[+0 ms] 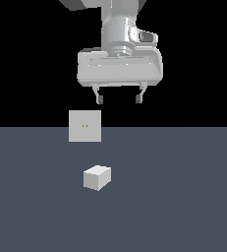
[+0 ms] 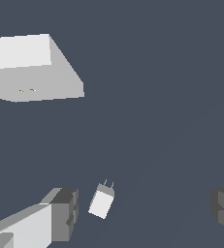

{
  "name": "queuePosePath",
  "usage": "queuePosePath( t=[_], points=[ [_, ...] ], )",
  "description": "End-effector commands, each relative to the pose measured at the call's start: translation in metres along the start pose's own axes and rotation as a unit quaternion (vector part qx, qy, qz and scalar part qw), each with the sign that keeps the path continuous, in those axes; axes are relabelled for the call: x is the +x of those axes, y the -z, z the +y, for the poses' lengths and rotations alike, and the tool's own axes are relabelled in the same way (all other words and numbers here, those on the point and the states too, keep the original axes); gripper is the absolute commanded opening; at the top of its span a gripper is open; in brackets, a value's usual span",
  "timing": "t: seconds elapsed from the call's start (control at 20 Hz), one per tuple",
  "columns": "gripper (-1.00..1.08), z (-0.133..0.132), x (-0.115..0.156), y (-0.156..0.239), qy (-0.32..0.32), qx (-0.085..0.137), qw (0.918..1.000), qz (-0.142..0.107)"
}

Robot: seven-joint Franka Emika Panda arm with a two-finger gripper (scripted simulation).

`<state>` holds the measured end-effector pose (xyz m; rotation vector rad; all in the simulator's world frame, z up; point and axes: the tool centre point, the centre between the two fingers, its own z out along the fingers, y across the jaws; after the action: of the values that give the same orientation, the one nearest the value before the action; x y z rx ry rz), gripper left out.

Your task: Plug the charger into the wall socket.

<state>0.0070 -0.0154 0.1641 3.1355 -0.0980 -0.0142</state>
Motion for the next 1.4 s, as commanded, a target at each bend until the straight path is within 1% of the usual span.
queuePosePath(
  t=[0.0, 0.35, 0.65, 1.0, 1.35],
  points=[
    [1.0, 0.0, 0.0, 0.0, 0.0, 0.0, 1.0, 0.0],
    [1.0, -0.001, -0.005, -0.004, -0.009, -0.001, 0.9999, 0.006],
    [1.0, -0.003, -0.016, -0.013, -0.03, -0.003, 0.9994, 0.02],
    [1.0, -0.009, -0.037, -0.032, -0.07, -0.007, 0.9964, 0.047],
    [1.0, -0.018, -0.06, -0.057, -0.12, -0.011, 0.9896, 0.079]
  ],
)
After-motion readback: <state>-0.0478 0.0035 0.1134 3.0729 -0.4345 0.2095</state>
